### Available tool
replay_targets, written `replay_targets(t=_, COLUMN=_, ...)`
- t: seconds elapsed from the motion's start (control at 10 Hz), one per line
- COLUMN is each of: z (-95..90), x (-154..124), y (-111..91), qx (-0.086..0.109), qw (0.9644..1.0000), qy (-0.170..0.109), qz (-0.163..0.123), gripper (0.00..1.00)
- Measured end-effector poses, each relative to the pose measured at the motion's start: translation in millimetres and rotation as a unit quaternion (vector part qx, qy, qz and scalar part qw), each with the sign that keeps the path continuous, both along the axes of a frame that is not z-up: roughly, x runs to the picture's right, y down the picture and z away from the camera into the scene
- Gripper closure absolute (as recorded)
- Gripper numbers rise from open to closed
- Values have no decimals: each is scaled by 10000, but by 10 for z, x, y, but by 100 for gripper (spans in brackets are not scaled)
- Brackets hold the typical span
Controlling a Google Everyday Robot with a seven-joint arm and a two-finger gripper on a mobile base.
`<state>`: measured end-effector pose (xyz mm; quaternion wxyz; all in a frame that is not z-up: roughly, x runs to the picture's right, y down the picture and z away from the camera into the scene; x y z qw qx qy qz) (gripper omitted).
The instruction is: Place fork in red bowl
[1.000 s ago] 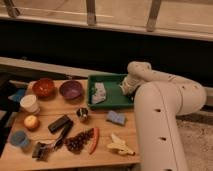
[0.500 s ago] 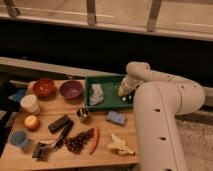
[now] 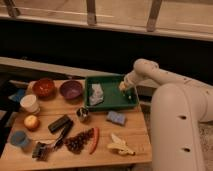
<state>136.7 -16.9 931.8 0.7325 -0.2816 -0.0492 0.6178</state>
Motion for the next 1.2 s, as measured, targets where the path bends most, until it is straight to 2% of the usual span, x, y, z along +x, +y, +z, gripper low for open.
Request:
replay_targets(t=0.1, z=-178, x=-23, y=-161, qx=225, qw=9992, qy=-265, qz=192, gripper=100)
replay_targets(t=0.3, z=-381, x=-82, y=-371, qx=499, qw=9954, qy=-651, qz=492, gripper=100)
replay_targets(t=0.4, z=-519, x=-249, y=-558, qx=693, qw=9909, qy=-924, qz=689, gripper=100)
replay_targets(t=0.5, z=-554, x=-333, y=-608, qx=738, qw=9897, qy=-1002, qz=709, gripper=100)
replay_targets(t=1.0, z=-549, x=-337, y=-603, qx=731, qw=9897, qy=-1006, qz=708, gripper=100)
replay_targets(t=1.2, z=-613, x=-428, y=-595, qx=860, qw=9894, qy=-1069, qz=481, gripper=100)
